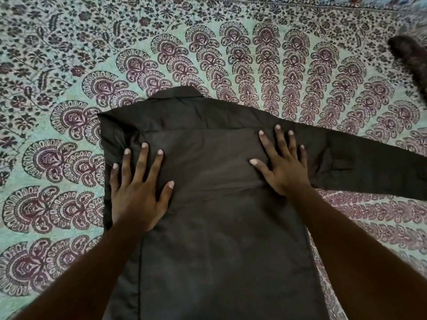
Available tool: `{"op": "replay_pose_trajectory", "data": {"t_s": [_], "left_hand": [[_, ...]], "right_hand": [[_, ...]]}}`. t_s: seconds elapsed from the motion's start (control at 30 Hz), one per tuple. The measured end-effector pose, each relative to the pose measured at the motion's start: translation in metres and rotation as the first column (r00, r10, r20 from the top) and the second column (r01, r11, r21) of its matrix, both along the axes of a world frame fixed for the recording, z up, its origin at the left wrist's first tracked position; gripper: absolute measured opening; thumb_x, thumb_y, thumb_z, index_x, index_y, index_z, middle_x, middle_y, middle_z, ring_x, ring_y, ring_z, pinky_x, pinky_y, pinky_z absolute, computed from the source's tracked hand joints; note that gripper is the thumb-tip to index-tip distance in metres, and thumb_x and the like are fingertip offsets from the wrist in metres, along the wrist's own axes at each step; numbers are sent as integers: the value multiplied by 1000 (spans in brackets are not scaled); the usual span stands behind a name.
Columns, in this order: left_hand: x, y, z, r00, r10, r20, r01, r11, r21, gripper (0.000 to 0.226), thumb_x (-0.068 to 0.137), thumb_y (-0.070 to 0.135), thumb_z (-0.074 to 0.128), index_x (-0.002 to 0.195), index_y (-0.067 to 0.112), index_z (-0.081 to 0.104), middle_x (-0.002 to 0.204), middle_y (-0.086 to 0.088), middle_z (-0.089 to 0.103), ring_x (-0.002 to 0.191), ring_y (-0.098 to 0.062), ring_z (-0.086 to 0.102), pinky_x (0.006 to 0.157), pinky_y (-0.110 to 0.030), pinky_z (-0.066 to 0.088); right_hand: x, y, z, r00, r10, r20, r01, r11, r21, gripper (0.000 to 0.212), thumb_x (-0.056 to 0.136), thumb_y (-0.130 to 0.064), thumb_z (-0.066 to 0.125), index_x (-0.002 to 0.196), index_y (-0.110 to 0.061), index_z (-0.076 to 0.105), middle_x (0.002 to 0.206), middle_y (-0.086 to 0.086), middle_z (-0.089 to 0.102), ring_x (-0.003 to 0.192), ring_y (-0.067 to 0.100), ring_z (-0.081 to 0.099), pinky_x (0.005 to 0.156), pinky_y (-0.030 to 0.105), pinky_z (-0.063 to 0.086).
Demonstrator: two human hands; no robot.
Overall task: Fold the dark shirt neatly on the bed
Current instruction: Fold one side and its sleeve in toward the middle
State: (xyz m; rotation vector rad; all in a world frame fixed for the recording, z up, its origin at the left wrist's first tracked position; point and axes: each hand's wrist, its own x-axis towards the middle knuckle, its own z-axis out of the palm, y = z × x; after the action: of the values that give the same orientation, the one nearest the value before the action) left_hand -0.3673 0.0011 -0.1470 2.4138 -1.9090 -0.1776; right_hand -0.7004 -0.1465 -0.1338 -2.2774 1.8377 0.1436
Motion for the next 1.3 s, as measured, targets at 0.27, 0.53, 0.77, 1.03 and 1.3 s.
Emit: {"op": "replay_pose_trajectory", "data": {"t_s": [0.27,0.53,0.77,1.03,1.3], "left_hand": [[-2,-1,3,1000,-1,20,1,1000,2,77,96,64,32,165,33,17,175,1,6,160,-37,9,124,-60,16],[-2,-1,3,1000,-3,8,3,1000,2,78,96,64,32,165,33,15,175,1,4,160,-38,8,124,-61,15],[0,-1,2,1000,-5,15,5,1000,1,78,96,66,31,165,35,12,175,1,1,160,-37,6,124,-61,15],[6,3,2,994,-44,-98,37,997,-70,67,102,60,35,160,28,32,173,-1,20,159,-31,18,125,-58,17],[5,153,10,951,114,-289,-182,959,-220,40,104,29,47,140,13,58,161,-5,44,147,-31,40,118,-53,31]], "right_hand": [[-75,-30,18,955,-276,-113,284,957,61,72,91,-87,16,155,-61,-4,174,-5,-5,161,24,-4,122,69,5],[-70,-14,15,982,-170,-82,173,984,42,75,93,-84,19,158,-55,-5,174,-4,-8,161,25,-4,125,61,9],[-6,4,22,996,77,-45,-82,991,-107,87,96,-78,20,165,-25,19,173,13,5,160,35,3,127,59,12],[155,59,16,808,582,89,-578,813,-65,57,109,-44,25,162,-25,30,173,6,14,160,28,10,128,49,18],[227,88,14,722,692,23,-687,720,-93,65,107,-54,33,160,-16,34,173,15,8,160,37,5,127,54,15]]}}
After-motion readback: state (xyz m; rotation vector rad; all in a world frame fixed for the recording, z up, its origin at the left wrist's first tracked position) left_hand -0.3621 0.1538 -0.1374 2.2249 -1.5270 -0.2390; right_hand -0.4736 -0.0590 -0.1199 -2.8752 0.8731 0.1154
